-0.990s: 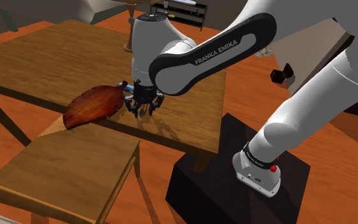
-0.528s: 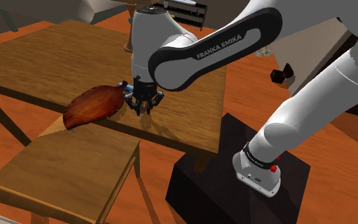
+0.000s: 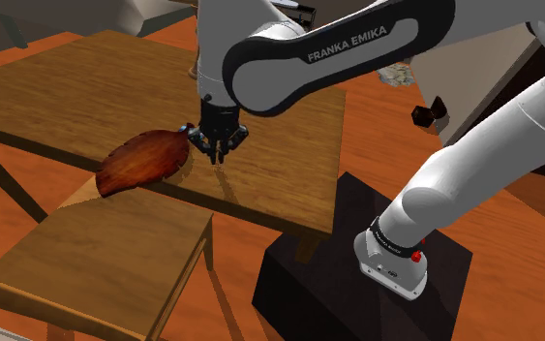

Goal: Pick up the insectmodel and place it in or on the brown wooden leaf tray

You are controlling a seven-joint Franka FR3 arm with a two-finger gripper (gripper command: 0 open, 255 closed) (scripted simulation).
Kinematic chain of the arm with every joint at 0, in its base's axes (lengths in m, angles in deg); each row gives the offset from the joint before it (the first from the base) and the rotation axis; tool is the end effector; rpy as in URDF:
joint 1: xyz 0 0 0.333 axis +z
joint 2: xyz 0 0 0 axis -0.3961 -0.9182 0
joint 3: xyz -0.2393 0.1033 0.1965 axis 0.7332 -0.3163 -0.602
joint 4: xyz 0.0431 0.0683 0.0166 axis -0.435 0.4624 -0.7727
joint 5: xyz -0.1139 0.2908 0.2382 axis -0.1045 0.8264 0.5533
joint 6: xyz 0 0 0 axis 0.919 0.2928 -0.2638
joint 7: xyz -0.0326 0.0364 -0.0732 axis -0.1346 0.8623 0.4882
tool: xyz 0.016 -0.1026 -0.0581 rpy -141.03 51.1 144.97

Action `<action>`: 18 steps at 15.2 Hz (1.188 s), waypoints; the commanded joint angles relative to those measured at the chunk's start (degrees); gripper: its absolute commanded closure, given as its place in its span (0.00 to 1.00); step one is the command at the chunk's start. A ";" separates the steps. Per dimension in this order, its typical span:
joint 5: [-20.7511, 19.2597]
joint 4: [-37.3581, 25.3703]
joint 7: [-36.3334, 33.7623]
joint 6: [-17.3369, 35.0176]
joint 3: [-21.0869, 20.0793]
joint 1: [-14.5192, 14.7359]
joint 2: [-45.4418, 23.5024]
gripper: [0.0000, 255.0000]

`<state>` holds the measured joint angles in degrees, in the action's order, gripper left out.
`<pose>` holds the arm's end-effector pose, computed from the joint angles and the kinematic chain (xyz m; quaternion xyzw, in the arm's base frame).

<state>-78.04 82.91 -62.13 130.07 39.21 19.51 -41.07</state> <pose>0.4112 0.2763 0.4280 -0.9746 0.2200 -0.0294 0.0280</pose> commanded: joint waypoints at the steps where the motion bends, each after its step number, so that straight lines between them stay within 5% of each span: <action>1: 0.43 -0.84 0.44 -1.68 0.40 0.05 0.90 1.00; 8: 1.03 -4.18 1.01 -6.64 1.27 0.12 2.70 1.00; 13: -8.17 -17.15 -6.35 -7.90 -2.65 -1.15 -11.09 1.00; 18: -18.47 -32.66 -13.21 -12.35 -3.29 2.53 -25.66 1.00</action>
<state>-94.11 54.03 -73.97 118.92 35.82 21.04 -63.33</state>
